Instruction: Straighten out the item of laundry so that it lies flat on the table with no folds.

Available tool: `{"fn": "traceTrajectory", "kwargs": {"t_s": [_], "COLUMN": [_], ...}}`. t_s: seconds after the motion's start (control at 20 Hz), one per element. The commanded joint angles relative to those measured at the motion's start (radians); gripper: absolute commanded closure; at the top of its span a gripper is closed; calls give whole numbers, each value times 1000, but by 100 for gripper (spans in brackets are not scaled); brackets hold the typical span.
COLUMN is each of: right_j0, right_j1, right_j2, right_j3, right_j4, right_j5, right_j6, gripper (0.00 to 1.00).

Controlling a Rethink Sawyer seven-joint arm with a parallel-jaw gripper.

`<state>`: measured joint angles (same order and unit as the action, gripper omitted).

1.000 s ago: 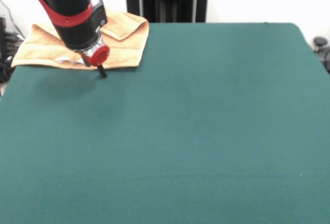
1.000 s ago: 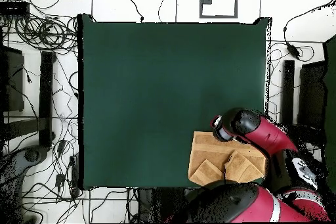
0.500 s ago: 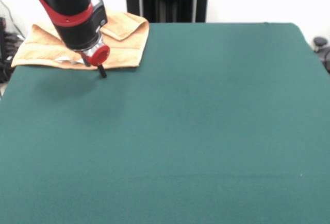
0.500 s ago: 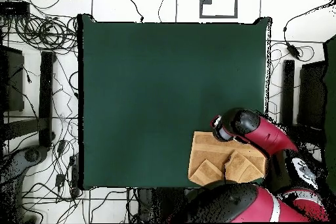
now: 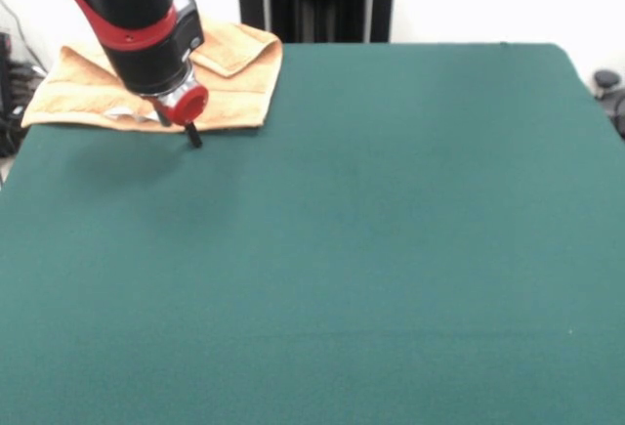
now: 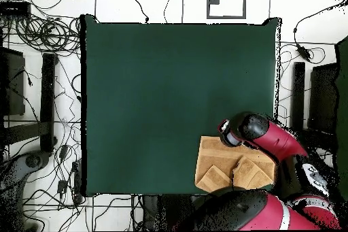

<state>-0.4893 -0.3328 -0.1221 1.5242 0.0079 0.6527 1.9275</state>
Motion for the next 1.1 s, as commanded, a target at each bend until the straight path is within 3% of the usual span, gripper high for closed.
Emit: {"fn": "traceTrajectory", "kwargs": {"t_s": [0.05,0.5,0.7,1.1], "right_j0": [-39,-54,-7,57], "right_j1": [293,346,369,404], "right_j2": [83,89,38,-31], "right_j3": [-13,-2,-17,-32], "right_j4": [-143,-192,-232,-244], "right_j5": [-505,-683,-798,-901], "right_j6": [69,95,131,184], "gripper": [0,0,0,0]}}
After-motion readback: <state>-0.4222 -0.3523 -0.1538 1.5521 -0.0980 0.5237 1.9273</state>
